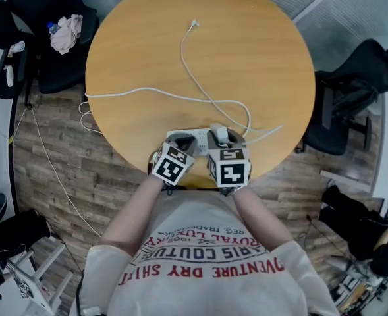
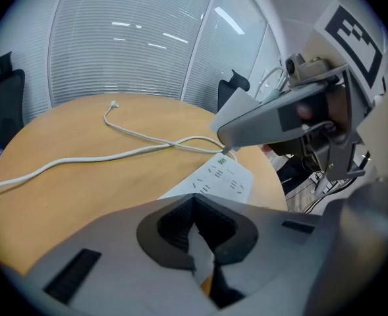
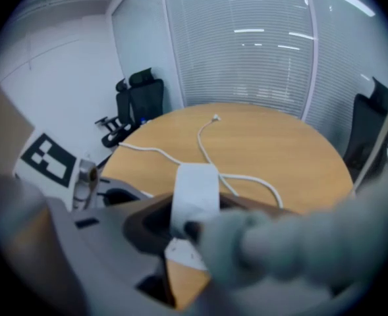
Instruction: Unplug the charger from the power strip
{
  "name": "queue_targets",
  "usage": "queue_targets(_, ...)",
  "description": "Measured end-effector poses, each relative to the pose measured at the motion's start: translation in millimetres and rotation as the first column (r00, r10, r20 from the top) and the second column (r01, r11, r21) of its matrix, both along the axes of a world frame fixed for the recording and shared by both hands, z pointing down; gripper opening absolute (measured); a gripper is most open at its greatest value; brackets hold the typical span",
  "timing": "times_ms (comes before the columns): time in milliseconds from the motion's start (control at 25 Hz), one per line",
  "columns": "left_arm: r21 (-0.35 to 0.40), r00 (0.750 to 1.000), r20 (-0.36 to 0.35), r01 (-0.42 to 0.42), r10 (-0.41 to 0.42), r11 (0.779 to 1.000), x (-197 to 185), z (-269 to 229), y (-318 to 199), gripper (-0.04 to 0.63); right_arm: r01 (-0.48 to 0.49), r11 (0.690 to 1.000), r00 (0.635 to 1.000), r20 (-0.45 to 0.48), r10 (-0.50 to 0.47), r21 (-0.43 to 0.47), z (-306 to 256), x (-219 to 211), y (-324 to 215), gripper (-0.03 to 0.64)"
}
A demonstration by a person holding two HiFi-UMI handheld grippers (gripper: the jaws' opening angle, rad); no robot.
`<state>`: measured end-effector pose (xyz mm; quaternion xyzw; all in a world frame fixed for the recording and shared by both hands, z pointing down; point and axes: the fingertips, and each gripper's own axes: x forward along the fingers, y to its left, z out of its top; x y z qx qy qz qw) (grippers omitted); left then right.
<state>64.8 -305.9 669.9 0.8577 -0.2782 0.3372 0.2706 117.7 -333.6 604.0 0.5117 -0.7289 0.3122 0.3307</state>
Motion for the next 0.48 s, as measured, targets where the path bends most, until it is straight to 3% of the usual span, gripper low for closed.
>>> queue_targets(160, -0.006, 0.999, 0.018, 0.034, -0.034, 0.999, -8, -2, -2, 0.032, 0.05, 0.998, 0.997, 0.063, -0.052, 0.037, -18, -4, 4, 0.156)
queue_targets(480, 0.133, 0.999, -0.032, 0.043, -0.039, 0.99, -14, -56, -14, 0.032, 0.053, 0.994, 0.985, 0.16, -0.068, 0.099, -51, 11, 2, 0.156)
